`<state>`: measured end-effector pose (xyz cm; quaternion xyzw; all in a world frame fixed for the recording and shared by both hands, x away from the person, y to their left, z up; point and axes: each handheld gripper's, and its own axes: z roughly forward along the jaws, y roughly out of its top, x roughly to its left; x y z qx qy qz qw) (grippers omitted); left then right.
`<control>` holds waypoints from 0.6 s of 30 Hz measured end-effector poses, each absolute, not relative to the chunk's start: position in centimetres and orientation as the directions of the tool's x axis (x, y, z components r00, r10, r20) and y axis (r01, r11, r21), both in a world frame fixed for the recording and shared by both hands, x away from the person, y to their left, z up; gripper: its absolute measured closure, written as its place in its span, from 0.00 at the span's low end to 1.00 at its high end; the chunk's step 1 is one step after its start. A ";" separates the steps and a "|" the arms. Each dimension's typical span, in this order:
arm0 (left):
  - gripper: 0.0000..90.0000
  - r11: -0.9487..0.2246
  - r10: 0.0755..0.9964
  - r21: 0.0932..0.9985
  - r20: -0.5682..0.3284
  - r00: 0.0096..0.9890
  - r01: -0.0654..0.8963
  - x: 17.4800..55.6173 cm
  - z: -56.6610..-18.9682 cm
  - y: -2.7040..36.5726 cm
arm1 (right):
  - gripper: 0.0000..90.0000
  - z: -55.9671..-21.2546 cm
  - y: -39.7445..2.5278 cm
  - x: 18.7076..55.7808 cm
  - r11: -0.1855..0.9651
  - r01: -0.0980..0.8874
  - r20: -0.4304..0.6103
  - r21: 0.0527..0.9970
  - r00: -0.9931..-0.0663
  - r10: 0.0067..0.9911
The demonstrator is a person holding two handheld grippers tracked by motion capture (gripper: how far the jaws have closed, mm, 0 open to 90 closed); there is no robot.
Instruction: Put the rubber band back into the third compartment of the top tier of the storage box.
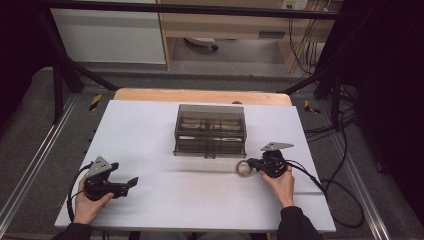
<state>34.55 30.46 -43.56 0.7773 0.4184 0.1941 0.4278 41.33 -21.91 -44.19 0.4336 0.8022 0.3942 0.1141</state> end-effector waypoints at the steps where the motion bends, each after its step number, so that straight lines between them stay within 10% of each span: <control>1: 0.06 -0.285 0.816 0.827 -0.056 0.575 0.484 34.6 -43.6 30.5 | 0.96 -44.1 -22.0 41.3 0.315 0.604 0.156 0.732 -0.598 0.786; 18: 0.06 -0.283 0.817 0.828 -0.057 0.574 0.485 34.5 -43.6 30.5 | 0.96 -43.0 -22.8 39.4 0.321 0.581 0.146 0.748 -0.616 0.774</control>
